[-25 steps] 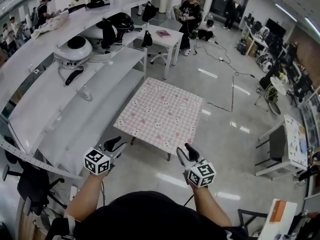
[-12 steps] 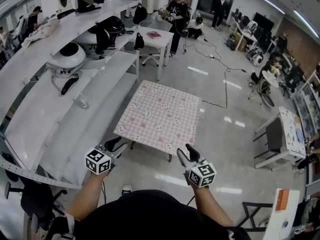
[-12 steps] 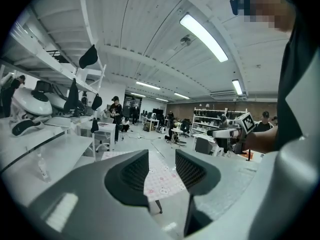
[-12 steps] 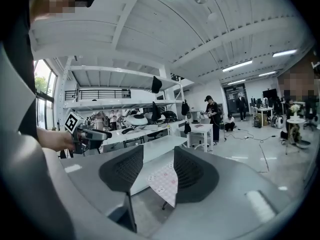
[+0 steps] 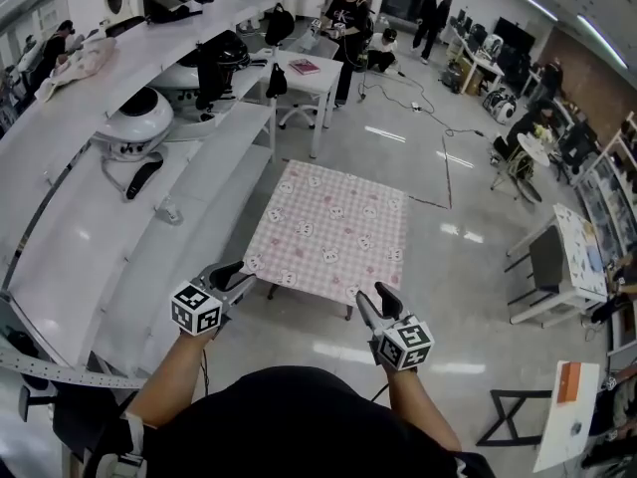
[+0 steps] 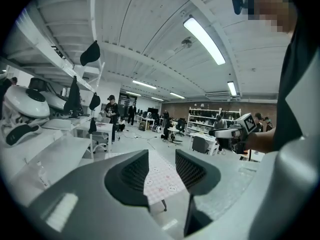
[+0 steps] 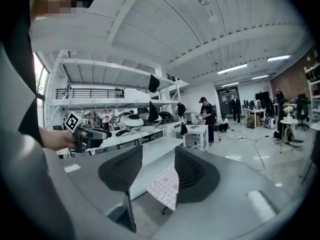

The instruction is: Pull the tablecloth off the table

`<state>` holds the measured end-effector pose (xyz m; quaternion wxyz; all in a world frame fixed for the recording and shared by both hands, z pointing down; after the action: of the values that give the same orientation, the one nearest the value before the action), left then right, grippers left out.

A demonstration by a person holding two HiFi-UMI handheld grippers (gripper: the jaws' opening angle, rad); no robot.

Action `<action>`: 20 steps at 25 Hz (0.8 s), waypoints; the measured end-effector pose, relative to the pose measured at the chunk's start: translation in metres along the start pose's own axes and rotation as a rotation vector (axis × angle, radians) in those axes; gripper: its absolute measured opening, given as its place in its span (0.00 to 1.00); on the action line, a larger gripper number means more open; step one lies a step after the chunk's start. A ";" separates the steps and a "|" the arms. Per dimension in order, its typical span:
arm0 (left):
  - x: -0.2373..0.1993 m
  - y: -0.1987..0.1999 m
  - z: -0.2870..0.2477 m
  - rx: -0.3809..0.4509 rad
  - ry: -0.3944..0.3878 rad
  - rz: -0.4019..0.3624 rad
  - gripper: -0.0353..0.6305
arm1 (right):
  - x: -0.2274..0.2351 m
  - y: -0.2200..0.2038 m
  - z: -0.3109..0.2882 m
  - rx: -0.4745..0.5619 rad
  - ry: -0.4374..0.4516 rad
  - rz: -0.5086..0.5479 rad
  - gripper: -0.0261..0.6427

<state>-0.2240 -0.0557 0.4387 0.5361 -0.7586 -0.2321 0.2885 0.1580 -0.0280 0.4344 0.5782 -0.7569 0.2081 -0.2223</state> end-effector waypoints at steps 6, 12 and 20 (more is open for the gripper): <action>-0.040 0.000 -0.001 -0.018 -0.056 -0.007 0.30 | -0.020 -0.002 -0.021 0.005 -0.065 -0.017 0.37; -0.061 0.004 -0.002 -0.027 -0.116 -0.028 0.31 | -0.036 -0.003 -0.025 0.009 -0.135 -0.030 0.38; -0.078 0.003 -0.007 -0.035 -0.166 -0.033 0.31 | -0.046 -0.001 -0.018 -0.001 -0.209 -0.021 0.38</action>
<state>-0.2759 -0.1129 0.4521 0.5062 -0.7374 -0.2931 0.3377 0.1099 -0.0152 0.4346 0.5941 -0.7784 0.1389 -0.1482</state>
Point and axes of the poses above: the fingertips, and each gripper's own axes: z backward along the fingers, x to its right, y out of its top, the point moved 9 cm from there along z, backward along the fingers, and after that the axes turned 2 degrees about z, right-handed, at the moved point
